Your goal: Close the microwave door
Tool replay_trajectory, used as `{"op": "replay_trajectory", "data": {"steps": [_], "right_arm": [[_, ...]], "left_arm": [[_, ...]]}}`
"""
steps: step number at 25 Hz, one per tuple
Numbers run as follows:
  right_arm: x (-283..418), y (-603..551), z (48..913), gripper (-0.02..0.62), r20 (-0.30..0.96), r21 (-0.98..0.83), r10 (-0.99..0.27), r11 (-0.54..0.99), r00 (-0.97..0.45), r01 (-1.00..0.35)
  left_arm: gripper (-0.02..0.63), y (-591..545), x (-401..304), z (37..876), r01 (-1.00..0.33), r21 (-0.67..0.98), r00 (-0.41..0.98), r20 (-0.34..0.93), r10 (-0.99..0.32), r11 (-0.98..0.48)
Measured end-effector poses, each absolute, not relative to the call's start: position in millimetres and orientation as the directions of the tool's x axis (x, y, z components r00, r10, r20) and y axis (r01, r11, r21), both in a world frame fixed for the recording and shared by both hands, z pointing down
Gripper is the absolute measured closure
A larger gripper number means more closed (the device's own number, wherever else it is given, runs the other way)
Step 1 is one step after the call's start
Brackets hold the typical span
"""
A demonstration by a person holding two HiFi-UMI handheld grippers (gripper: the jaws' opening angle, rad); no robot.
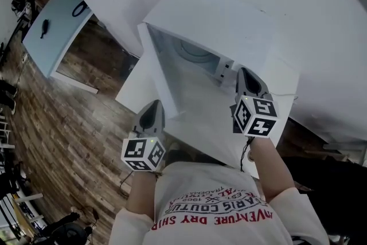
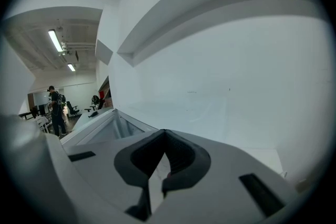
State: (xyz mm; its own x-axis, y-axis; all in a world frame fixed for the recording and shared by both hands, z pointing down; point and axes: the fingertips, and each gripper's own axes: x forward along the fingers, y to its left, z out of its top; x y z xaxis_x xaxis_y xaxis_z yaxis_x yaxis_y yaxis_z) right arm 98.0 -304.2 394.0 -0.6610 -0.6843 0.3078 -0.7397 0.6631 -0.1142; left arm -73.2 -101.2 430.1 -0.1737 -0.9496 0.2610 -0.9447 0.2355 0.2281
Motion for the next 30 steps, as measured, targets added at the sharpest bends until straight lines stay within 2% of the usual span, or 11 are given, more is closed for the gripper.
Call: {"op": "replay_trajectory", "data": {"steps": [10,19,27,30], "right_arm": [[98,-306,393,0.583,0.297,-0.131,-0.700,0.644,-0.650,-0.754],[98,-307,394,0.583,0.320,-0.117,-0.746,0.580,-0.584,-0.806],[100,-308,394,0.583,0.330,-0.097,-0.792,0.513,-0.514,-0.853],[103,-308,394,0.583,0.329,-0.112,-0.805,0.485,-0.493,-0.867]], "left_arm": [[0.600,-163,-50,432,-0.977,0.213,0.041,0.284,-0.958,0.021],[0.600,-206,-37,434,-0.965,0.172,0.241,0.306,-0.921,-0.196],[0.600,-244,-34,435,-0.941,0.062,0.334,0.315,-0.888,-0.332],[0.600,-257,-33,434,-0.931,0.081,0.364,0.301,-0.882,-0.357]]}}
